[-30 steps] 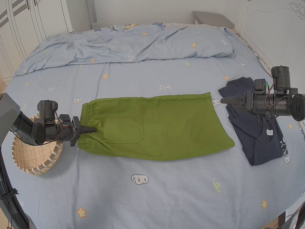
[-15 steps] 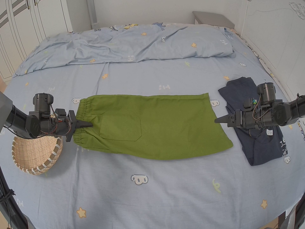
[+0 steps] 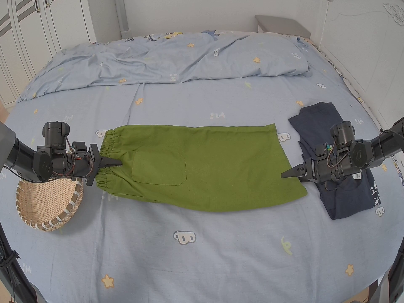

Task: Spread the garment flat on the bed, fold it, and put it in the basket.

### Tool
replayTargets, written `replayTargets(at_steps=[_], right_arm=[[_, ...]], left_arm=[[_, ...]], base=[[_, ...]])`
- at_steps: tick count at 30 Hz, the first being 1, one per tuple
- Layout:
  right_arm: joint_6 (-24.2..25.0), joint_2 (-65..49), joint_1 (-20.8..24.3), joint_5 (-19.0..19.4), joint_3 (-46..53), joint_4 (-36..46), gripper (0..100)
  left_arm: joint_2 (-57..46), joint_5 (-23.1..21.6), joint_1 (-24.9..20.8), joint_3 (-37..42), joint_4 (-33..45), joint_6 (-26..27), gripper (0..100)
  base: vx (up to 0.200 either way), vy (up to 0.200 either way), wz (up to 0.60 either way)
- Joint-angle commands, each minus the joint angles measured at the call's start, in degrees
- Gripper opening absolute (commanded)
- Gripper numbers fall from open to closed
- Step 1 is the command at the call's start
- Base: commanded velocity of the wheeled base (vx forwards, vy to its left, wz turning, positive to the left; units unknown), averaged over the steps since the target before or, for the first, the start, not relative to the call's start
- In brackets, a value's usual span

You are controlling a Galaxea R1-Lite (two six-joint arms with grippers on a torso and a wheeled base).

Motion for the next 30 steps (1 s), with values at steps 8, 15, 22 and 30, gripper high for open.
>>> replayTargets(at_steps=[8,15,22,30], right_arm=[[0.3,6.1,0.6,6.6,-4.4,2.1,100],[0.2,8.1,-1.1,12.4,-11.2,11.1,100],[0.3,9.4,-2.9,14.3,-14.3,13.9,0],[0.2,9.8,-3.3,14.5,-14.5,14.0,0]], left_arm=[[-0.2,0.0,0.0,0.0,-0.1,0.0,0],[-0.2,0.0,0.0,-0.1,-0.1,0.0,0],[-0.2,0.0,0.0,-0.1,-0.1,0.0,0],[-0.1,0.0,0.0,-0.1,-0.1,0.0,0]], base=[[0.000,0.000,0.00],[0.000,0.000,0.00],[0.000,0.000,0.00],[0.000,0.000,0.00]])
